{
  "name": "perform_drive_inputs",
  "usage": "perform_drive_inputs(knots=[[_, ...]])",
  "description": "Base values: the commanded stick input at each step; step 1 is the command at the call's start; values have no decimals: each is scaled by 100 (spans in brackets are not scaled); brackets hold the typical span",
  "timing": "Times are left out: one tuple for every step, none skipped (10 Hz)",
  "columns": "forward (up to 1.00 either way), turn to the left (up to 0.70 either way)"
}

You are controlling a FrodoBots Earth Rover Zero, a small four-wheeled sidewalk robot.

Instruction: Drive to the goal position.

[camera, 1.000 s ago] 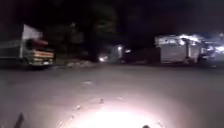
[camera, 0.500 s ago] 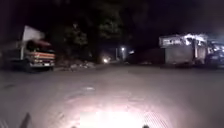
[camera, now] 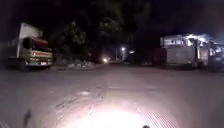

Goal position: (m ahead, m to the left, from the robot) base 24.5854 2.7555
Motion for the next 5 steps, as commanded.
perform_drive_inputs(knots=[[70, 1], [70, 1], [70, 1], [70, 1], [70, 1]])
